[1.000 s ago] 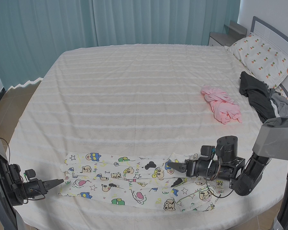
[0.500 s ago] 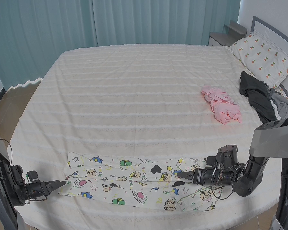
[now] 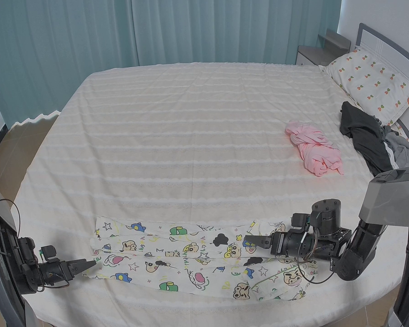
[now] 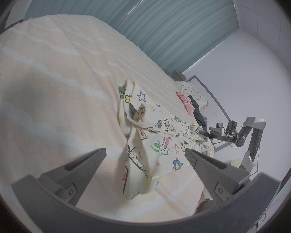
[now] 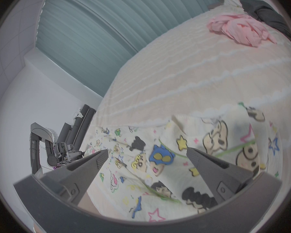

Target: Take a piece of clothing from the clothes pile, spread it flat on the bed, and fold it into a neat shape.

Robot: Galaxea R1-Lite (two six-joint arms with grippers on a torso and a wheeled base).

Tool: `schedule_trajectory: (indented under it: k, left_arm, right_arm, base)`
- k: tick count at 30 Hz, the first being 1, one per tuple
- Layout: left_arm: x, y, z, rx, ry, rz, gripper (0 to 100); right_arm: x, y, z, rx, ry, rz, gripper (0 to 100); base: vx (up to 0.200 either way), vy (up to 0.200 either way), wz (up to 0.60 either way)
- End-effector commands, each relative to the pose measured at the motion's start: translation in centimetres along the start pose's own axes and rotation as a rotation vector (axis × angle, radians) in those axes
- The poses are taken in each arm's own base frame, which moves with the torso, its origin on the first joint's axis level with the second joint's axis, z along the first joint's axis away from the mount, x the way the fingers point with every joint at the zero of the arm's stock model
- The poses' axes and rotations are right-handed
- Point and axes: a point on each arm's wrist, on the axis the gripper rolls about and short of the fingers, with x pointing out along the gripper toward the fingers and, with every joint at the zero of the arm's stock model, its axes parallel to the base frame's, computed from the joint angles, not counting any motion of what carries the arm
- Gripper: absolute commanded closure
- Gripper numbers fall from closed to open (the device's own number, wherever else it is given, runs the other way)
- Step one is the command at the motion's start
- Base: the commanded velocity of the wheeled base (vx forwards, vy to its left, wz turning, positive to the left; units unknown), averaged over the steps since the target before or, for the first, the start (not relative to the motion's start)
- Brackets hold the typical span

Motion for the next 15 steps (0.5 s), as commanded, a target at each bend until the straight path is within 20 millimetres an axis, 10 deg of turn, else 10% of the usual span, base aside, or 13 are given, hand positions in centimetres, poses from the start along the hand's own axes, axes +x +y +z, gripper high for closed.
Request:
schedule_trajectory:
  k: [1, 15]
  left_arm:
    - [-0.1, -0.1, 0.7, -0.014, -0.016, 0.000, 0]
    - [-0.2, 0.0, 1.4, -0.040, -0.037, 0.002, 0]
  right_arm:
    - [0.5, 1.8, 1.4, -0.036, -0.055, 0.061, 0]
    - [4.1, 1.2, -1.3, -0.027, 0.087, 0.038, 0]
  base:
    - [0.000, 0.000, 0.00]
    - [0.000, 0.000, 0.00]
